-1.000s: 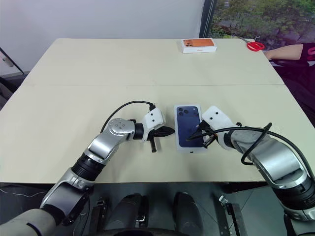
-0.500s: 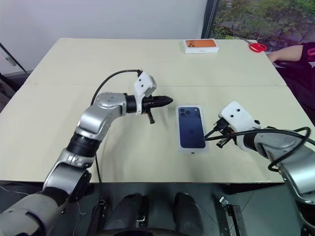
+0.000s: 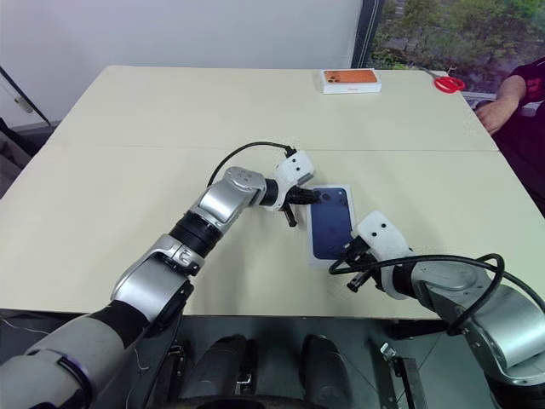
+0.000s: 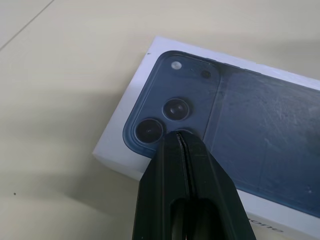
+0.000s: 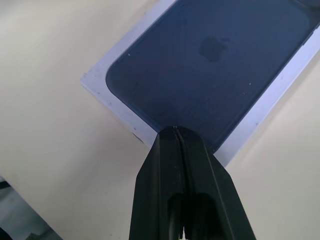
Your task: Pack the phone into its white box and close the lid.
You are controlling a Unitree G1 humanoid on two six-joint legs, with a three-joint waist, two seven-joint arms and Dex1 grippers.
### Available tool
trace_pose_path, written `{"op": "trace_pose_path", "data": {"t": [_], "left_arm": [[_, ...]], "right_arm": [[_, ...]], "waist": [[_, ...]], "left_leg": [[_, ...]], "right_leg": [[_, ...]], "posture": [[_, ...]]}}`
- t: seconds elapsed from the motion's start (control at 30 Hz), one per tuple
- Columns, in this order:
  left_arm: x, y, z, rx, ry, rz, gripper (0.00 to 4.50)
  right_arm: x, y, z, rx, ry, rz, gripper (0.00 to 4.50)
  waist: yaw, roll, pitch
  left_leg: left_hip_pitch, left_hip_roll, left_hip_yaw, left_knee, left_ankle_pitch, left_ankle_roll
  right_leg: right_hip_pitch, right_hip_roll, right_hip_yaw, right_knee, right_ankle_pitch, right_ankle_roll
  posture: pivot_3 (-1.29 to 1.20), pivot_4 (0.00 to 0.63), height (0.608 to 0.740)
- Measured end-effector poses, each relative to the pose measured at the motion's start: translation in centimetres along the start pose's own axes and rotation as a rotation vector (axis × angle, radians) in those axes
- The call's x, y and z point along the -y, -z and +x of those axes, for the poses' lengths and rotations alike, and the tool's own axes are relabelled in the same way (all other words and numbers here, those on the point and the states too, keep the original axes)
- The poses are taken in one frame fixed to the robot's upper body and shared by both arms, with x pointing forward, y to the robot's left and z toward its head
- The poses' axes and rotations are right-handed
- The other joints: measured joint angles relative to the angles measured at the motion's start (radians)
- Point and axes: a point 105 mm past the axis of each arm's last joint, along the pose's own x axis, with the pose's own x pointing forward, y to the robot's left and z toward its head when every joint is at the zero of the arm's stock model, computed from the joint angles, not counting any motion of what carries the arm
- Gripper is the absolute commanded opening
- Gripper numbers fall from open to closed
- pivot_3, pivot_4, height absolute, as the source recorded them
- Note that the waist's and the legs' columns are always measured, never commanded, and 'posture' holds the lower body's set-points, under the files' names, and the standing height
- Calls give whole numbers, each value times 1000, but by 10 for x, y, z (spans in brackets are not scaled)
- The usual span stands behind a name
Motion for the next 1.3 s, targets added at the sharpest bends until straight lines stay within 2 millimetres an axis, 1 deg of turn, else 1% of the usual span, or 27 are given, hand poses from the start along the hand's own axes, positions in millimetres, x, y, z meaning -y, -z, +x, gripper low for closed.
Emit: {"op": "trace_pose_path", "data": {"t": [0.1, 0.17, 0.37, 0.43, 0.5, 0.57, 0.63, 0.73, 0.8, 0.83, 0.87, 0.93, 0.97, 1.07, 1.17, 1.23, 1.3], "left_arm": [[1, 3, 2, -14, -4, 33, 0], [1, 7, -1, -2, -9, 16, 0], [-1, 10, -6, 34, -26, -21, 0], [-7, 13, -12, 73, -46, -69, 0], [-19, 19, -25, 111, -88, -111, 0], [-34, 23, -47, 175, -147, -113, 0], [-47, 23, -78, 242, -213, -90, 0], [-60, 26, -113, 296, -290, -85, 0], [-65, 36, -133, 309, -333, -113, 0], [-66, 46, -144, 304, -360, -132, 0], [-67, 59, -156, 288, -391, -163, 0], [-66, 86, -176, 242, -438, -207, 0], [-63, 103, -190, 206, -470, -226, 0], [-51, 137, -219, 142, -544, -273, 0], [-46, 149, -239, 140, -614, -305, 0], [-44, 148, -248, 150, -638, -311, 0], [-44, 142, -252, 171, -646, -298, 0]], "right_arm": [[-1, 2, 2, -8, 7, -5, 31], [-2, 1, 4, 1, 6, 10, 31], [0, -4, 8, 20, 31, 4, 31], [8, -9, 9, 48, 66, -5, 31], [15, -17, 8, 90, 106, -27, 31], [22, -29, 3, 164, 149, -65, 31], [33, -41, -4, 247, 214, -105, 31], [43, -48, -10, 314, 268, -138, 31], [47, -50, -8, 341, 265, -124, 31], [50, -50, -7, 359, 264, -100, 31], [55, -49, -5, 373, 265, -69, 31], [64, -49, -3, 400, 268, -20, 31], [70, -50, -1, 419, 268, 0, 31], [84, -50, -2, 453, 257, 50, 31], [86, -55, -1, 480, 215, 51, 31], [84, -55, 1, 485, 187, 45, 31], [83, -55, 3, 485, 169, 45, 31]], "waist": [[-1, -1, -8], [-1, -1, -10], [-5, -1, -10], [-7, -1, -10], [-10, -1, -10], [-13, -1, -10], [-13, -1, -10], [-9, 0, -10], [-7, 0, -10], [-8, 0, -10], [-10, 0, -9], [-17, 0, -9], [-27, 0, -9], [-28, 1, -9], [-24, 1, -9], [-23, 1, -9], [-25, 1, -9]], "left_leg": [[1, 0, 0, 0, 0, 1], [2, 0, 0, 0, -1, 1], [3, 1, 0, 0, -1, 1], [2, 1, 1, 0, -1, 1], [0, 1, 1, 0, -1, 1], [-1, 1, 1, -2, -1, 1], [-1, 1, 1, -2, -1, 1], [-1, 1, 1, -2, 0, 0], [0, 0, 1, -2, 0, 0], [0, 0, 1, -2, 0, 0], [0, 0, 1, -2, 0, 0], [0, 0, 2, -2, 0, 0], [0, 0, 1, -2, 0, 0], [0, 1, 1, -2, 0, 0], [0, 0, 1, -2, 0, 0], [0, 0, 1, -2, 0, 0], [0, 0, 1, -2, 0, 0]], "right_leg": [[1, 0, 0, -1, 0, 0], [2, 0, 0, -1, 0, 0], [2, 0, 0, -1, 0, 0], [1, 0, 0, -1, 0, 0], [-2, 0, 0, 1, 0, 0], [-4, 0, 0, 1, 0, 0], [-4, 0, 0, 1, 0, 0], [-3, 0, 0, 1, 0, 0], [-2, -1, 0, 1, 0, 0], [-2, -1, 0, 1, 0, 0], [-2, -1, 0, 1, 0, 0], [-2, -1, 0, 1, 0, 0], [-2, -1, 0, 1, 0, 0], [-2, -3, 0, 1, 0, 0], [-2, -4, 0, 1, 0, 0], [-2, -5, 0, 0, 0, 0], [-2, -6, 0, 0, 0, 0]], "posture": [[0, 150, 740], [0, 150, 740], [0, 150, 740], [0, 150, 740], [0, 150, 740], [0, 150, 740], [0, 150, 740], [0, 150, 740], [0, 150, 740], [0, 150, 740], [0, 150, 740], [0, 150, 740], [0, 150, 740], [0, 150, 740], [0, 150, 740], [0, 150, 740], [0, 150, 740]]}}
